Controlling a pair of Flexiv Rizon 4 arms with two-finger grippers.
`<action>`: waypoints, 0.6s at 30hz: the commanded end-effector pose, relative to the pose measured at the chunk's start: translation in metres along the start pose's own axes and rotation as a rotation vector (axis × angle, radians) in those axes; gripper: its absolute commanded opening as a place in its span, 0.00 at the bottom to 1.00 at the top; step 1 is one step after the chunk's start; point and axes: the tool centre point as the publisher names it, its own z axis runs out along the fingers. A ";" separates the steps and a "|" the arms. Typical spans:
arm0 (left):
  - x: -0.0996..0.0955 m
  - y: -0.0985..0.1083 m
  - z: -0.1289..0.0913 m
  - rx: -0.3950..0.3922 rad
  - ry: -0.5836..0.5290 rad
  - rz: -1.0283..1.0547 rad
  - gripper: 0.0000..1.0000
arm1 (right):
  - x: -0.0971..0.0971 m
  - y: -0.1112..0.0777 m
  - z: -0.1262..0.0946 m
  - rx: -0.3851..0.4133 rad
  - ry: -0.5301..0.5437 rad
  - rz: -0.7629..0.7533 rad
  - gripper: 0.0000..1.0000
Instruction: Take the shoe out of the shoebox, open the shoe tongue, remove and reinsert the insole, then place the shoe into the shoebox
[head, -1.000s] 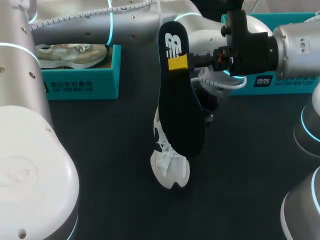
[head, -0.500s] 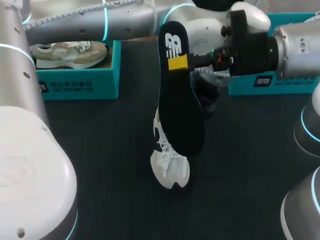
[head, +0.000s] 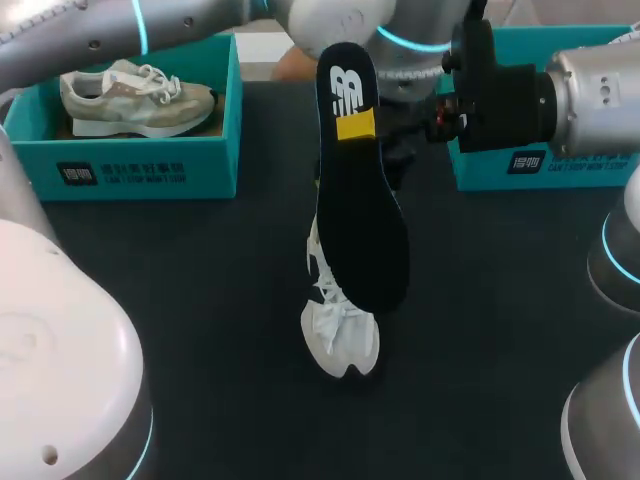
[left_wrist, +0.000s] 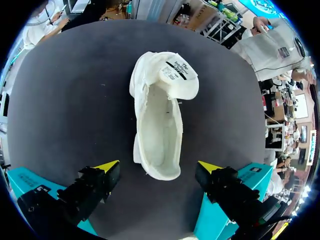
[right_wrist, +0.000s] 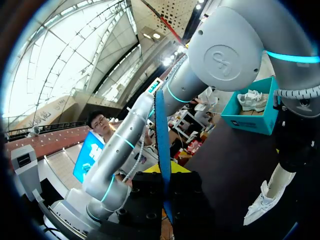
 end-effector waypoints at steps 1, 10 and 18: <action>0.027 -0.001 -0.027 -0.021 -0.154 0.017 1.00 | 0.000 0.000 0.003 0.000 -0.004 0.001 0.00; 0.052 -0.007 -0.073 -0.073 -0.332 0.051 1.00 | -0.029 0.027 -0.042 -0.141 -0.126 0.071 0.00; 0.078 -0.003 -0.093 -0.110 -0.431 -0.006 1.00 | -0.054 0.046 -0.078 -0.192 -0.166 0.144 0.00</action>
